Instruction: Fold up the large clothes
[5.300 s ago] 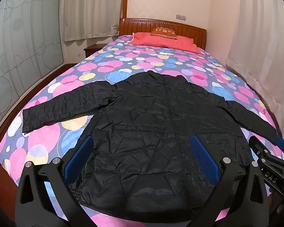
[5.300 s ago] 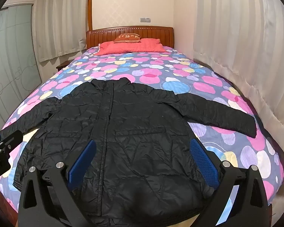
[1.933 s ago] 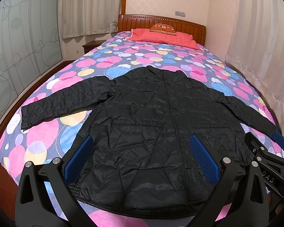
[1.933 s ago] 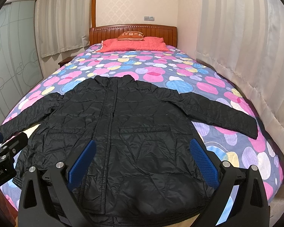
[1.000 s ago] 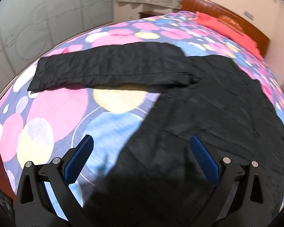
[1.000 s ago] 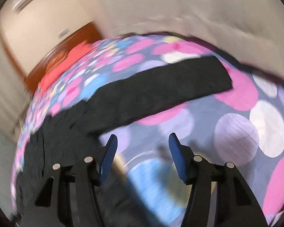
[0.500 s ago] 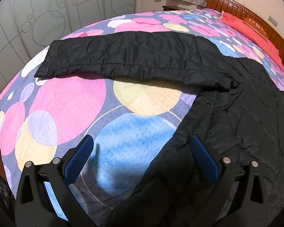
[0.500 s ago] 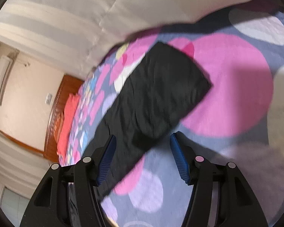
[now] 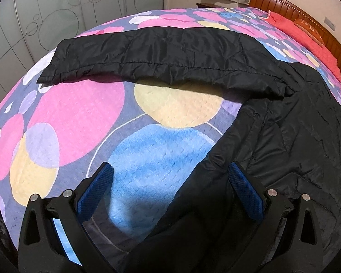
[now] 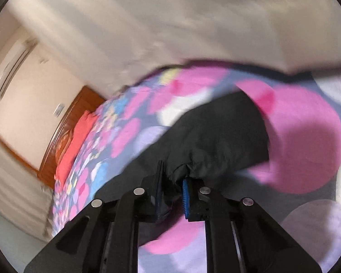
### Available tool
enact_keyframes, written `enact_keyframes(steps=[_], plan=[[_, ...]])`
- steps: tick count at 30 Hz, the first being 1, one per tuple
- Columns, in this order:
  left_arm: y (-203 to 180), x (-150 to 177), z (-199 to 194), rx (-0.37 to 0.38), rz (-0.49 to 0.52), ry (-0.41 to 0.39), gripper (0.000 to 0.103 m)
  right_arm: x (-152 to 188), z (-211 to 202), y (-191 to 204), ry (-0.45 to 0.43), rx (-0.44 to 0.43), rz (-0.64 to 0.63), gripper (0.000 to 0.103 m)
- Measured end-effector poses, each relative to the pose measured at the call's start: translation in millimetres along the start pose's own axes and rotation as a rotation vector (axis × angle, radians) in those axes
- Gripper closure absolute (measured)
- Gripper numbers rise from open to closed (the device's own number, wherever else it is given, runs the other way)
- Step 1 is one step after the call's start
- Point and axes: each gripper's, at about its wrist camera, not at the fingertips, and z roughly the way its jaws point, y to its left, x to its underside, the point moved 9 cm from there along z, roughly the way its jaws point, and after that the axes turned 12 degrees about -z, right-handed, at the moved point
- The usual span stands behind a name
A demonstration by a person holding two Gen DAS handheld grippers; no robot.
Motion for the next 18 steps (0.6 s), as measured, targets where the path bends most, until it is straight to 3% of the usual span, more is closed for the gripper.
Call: enact_keyframes(steps=[6,11,18], plan=[[0,1,0,0.006,-0.004,-0.004,0.002,12,-12,130,-0.012,-0.124,-0.302,0.089],[0,1,0,0.012,-0.009,-0.003,0.002,60,-12,236,0.041,-0.246,-0.508,0.089],[1,2,0,0.018,-0.013,-0.004,0.002,140,-8,343,0.138,-0.391,-0.688,0.089]])
